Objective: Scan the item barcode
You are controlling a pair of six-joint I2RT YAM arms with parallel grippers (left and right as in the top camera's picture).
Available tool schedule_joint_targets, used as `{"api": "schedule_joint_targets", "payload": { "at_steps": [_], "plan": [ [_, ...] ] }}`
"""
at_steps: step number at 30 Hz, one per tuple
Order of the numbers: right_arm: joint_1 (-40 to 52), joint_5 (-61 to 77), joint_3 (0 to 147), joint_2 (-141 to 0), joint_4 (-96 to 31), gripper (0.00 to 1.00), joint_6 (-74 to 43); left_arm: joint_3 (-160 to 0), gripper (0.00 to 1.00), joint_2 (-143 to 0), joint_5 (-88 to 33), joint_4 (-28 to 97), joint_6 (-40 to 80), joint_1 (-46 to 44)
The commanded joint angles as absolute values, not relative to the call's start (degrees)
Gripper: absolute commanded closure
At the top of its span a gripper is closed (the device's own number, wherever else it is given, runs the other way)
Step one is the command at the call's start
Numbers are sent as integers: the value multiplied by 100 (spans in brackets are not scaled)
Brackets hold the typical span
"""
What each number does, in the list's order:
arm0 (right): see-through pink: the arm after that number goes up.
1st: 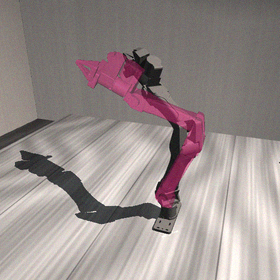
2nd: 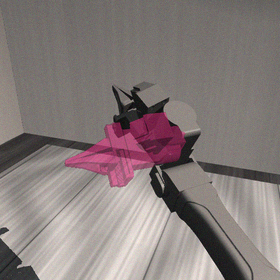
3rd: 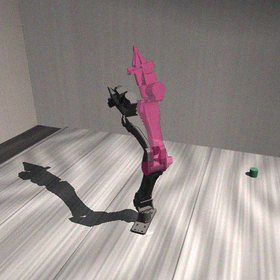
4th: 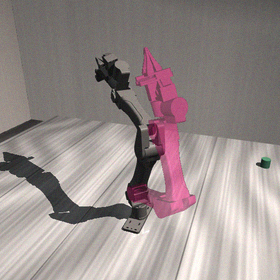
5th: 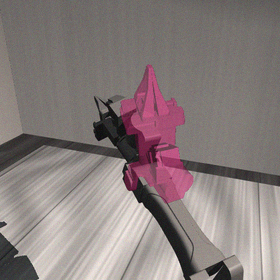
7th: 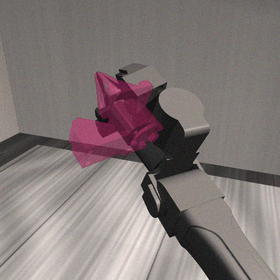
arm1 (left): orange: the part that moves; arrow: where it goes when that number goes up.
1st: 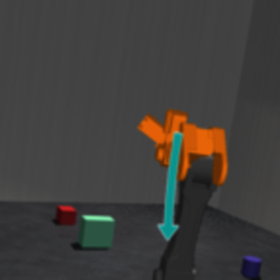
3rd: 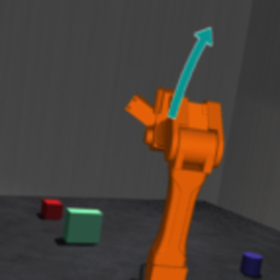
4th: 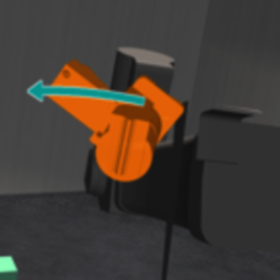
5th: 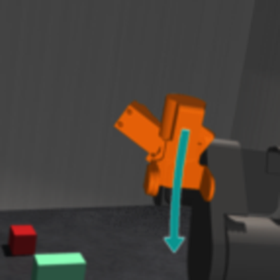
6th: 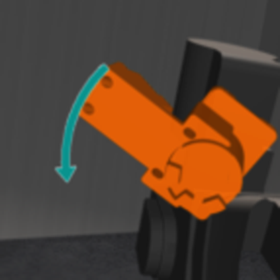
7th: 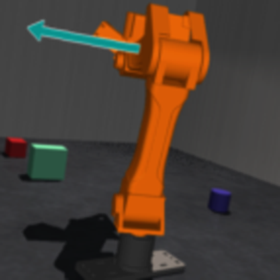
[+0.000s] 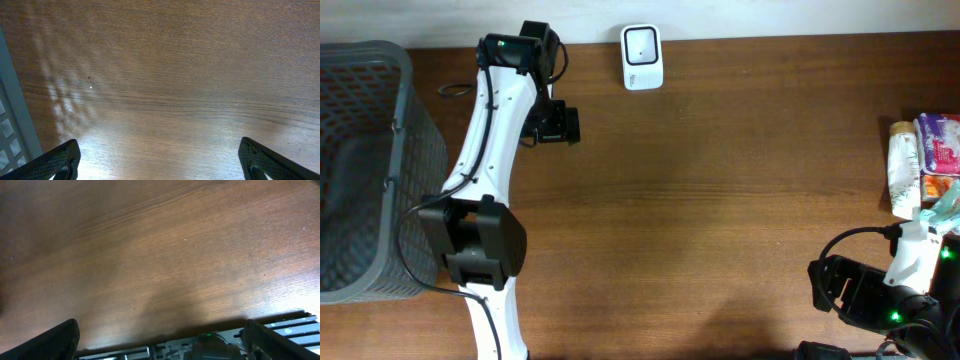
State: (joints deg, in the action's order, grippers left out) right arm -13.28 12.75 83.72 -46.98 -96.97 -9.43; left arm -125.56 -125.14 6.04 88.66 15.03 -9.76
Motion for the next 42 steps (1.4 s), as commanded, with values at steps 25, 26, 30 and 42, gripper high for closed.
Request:
{"api": "schedule_joint_targets", "payload": {
  "at_steps": [25,26,30,42],
  "plan": [
    [187,1476,1870,-974,-1994,1,709,-12549,1,-12475,631,8871,1579,-934],
    [187,1441,1636,-836,-1691,1,707,-12549,1,-12475,631,8871,1579,-930],
    [185,991,991,-484,-934,1,705,-12549,1,-12475,631,8871,1579,-934],
    [185,445,32,-19,231,1,244,-12549,1,-12475,631,8871,1579,-937]
  ]
}}
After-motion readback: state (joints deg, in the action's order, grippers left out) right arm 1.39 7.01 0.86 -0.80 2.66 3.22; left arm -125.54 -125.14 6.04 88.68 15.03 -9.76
